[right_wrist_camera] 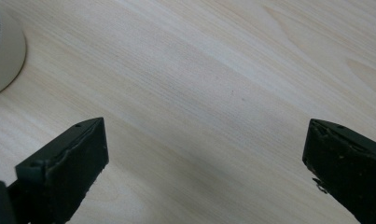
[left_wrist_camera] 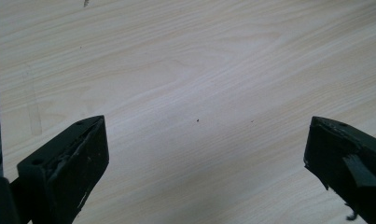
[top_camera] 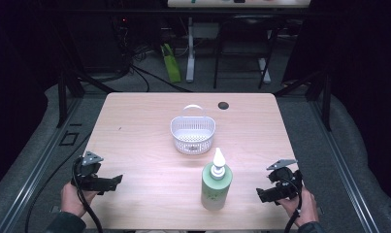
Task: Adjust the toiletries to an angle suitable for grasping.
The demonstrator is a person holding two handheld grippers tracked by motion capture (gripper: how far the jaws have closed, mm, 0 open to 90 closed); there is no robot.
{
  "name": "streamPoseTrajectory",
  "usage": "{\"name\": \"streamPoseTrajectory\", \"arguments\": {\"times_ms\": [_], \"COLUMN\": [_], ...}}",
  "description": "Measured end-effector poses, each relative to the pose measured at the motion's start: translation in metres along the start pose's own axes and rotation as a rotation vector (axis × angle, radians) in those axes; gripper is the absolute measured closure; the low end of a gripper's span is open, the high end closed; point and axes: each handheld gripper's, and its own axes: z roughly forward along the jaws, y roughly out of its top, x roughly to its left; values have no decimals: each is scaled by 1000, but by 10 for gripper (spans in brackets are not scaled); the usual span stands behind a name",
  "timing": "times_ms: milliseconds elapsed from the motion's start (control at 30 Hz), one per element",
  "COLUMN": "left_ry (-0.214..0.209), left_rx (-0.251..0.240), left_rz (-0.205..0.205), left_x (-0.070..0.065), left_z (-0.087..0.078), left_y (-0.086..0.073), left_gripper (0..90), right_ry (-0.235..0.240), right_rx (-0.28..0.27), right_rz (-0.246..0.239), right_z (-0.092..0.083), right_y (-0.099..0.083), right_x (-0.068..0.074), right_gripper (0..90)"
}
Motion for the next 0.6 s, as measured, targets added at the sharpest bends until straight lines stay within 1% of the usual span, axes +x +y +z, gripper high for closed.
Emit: {"name": "streamPoseTrajectory", "arguments": {"times_ms": [167, 200, 233, 267, 300, 400, 467, 500, 533, 600], "left_ry": [-3, -29, -46, -47, -47, -52, -51, -46, -46, -47], "left_rx": [5, -3, -7, -14, -14, -20, -12, -16, -13, -17], "left_rz": [-2, -26, -35, -39, -39, -43, -31, -29, -29, -36], "left_x": [2, 3, 3, 2, 2, 2, 2, 1, 2, 2], "left_z": [2, 1, 1, 0, 0, 1, 1, 1, 0, 1], "left_y": [0, -1, 0, 0, 0, 1, 1, 1, 1, 1], "left_gripper": [0, 0, 0, 0, 0, 0, 0, 0, 0, 0], "right_ry": [15, 24, 22, 18, 18, 36, 47, 55, 61, 71], "right_rx": [-5, -10, -12, -25, -25, -67, -65, -64, -60, -70], "right_rz": [-7, -12, -16, -29, -29, -28, -33, -39, -40, -44], "right_z": [-1, -3, -4, -7, -7, -15, -15, -15, -15, -15], "right_y": [0, 1, 1, 3, 3, 6, 6, 5, 6, 6], "right_x": [1, 2, 3, 4, 4, 6, 8, 9, 11, 12], "right_gripper": [0, 0, 0, 0, 0, 0, 0, 0, 0, 0]}}
